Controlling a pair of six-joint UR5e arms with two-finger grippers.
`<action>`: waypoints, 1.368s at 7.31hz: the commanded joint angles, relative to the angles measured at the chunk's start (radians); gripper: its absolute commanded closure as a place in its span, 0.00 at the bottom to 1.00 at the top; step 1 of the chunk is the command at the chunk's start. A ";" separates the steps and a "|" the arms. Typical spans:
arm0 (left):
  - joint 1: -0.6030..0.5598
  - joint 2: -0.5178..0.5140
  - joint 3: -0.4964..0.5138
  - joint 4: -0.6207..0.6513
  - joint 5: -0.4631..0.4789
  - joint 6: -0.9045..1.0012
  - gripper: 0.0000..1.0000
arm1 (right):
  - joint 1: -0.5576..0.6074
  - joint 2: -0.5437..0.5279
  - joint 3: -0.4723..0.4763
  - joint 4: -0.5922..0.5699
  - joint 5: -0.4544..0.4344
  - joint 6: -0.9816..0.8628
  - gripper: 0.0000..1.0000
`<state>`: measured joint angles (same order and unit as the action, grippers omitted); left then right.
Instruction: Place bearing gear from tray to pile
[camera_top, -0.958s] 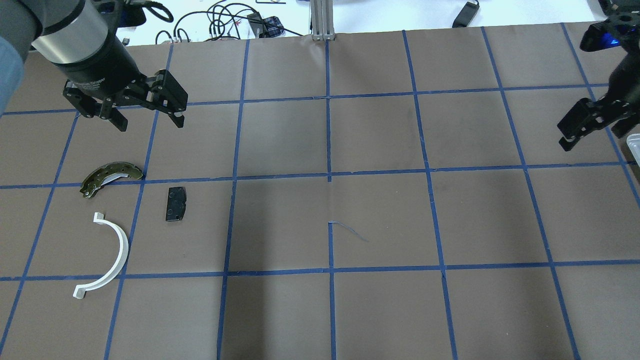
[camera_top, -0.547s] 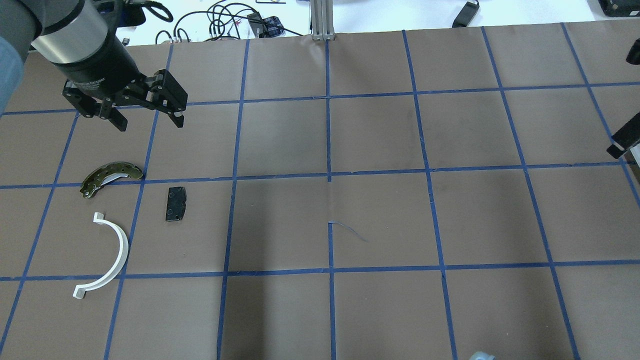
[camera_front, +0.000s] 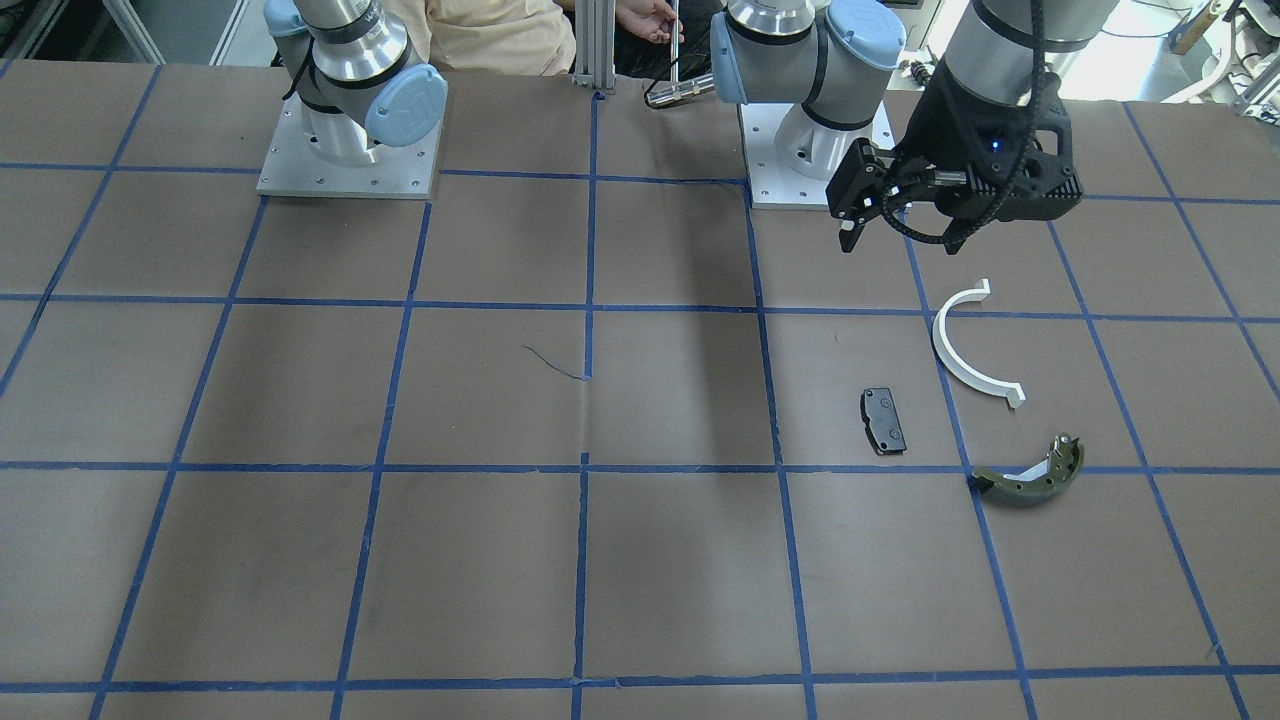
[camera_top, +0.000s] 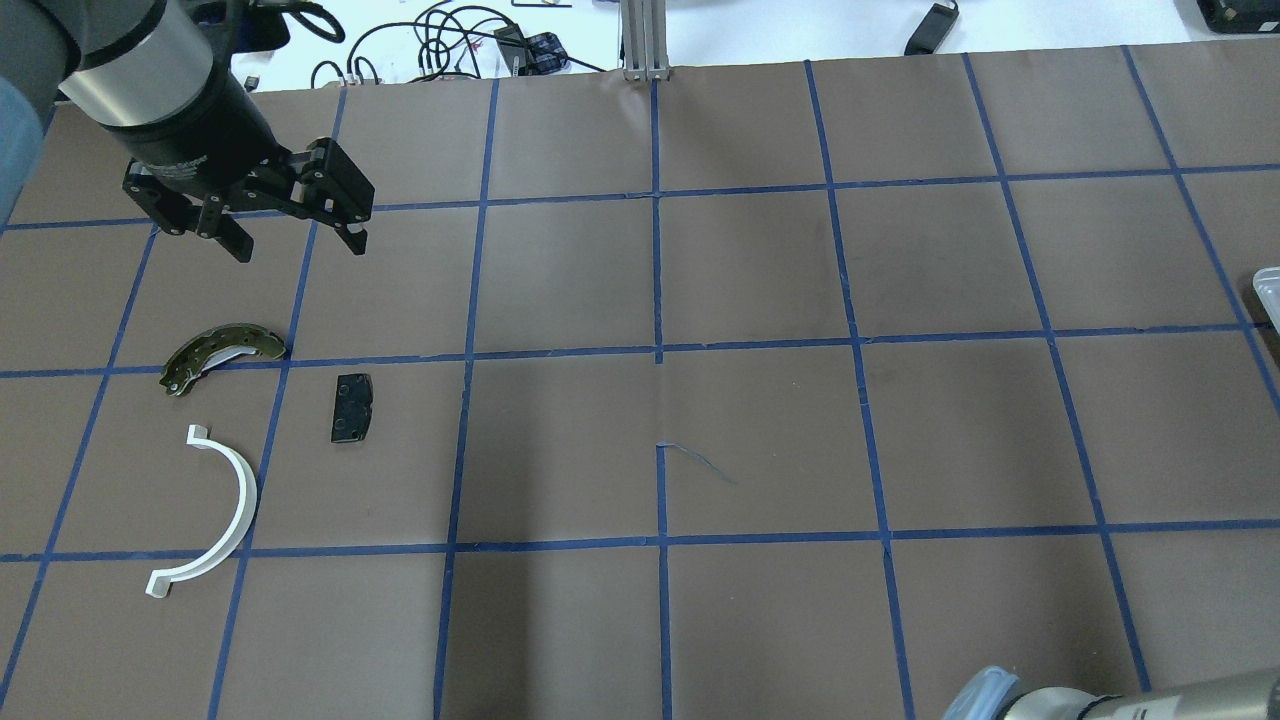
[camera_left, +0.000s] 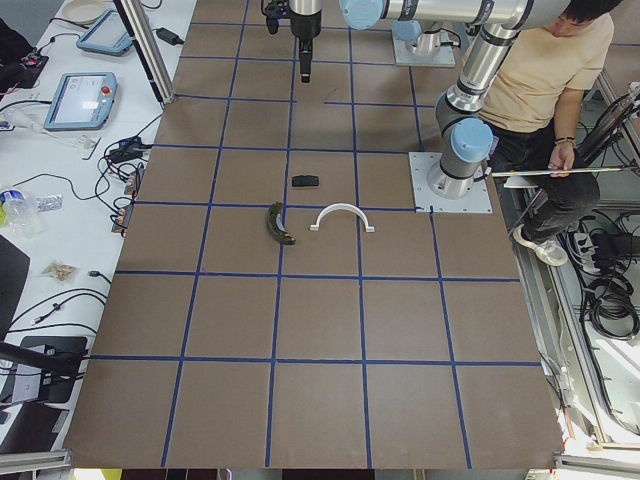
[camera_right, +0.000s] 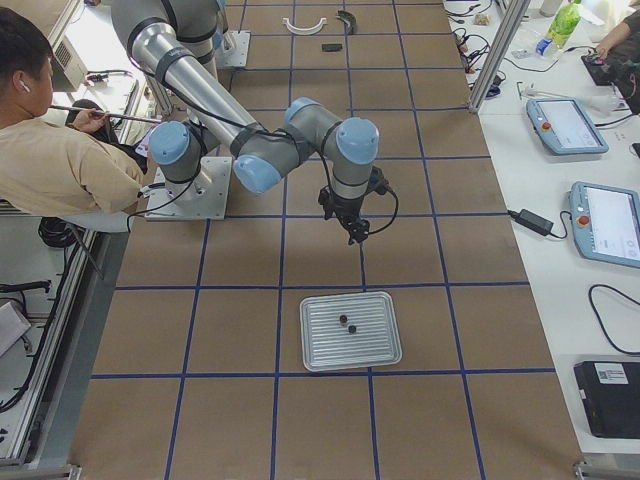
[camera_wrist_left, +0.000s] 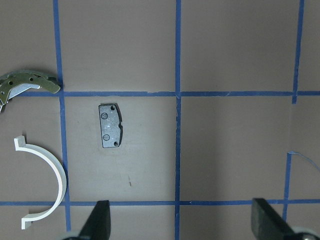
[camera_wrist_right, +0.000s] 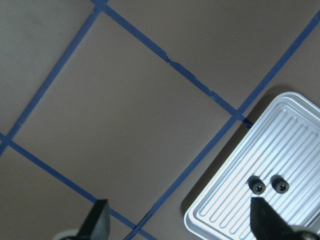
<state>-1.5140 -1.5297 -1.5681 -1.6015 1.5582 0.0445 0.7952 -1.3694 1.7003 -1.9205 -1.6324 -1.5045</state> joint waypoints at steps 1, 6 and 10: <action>0.000 0.002 0.000 0.000 -0.001 0.000 0.00 | -0.054 0.122 -0.011 -0.145 0.000 -0.204 0.00; 0.000 -0.001 0.000 0.000 0.000 0.000 0.00 | -0.122 0.281 -0.045 -0.236 0.005 -0.488 0.11; 0.000 -0.003 0.000 0.000 -0.001 0.002 0.00 | -0.126 0.381 -0.106 -0.256 0.006 -0.546 0.19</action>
<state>-1.5140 -1.5320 -1.5677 -1.6015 1.5576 0.0458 0.6694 -1.0154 1.6049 -2.1753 -1.6255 -2.0357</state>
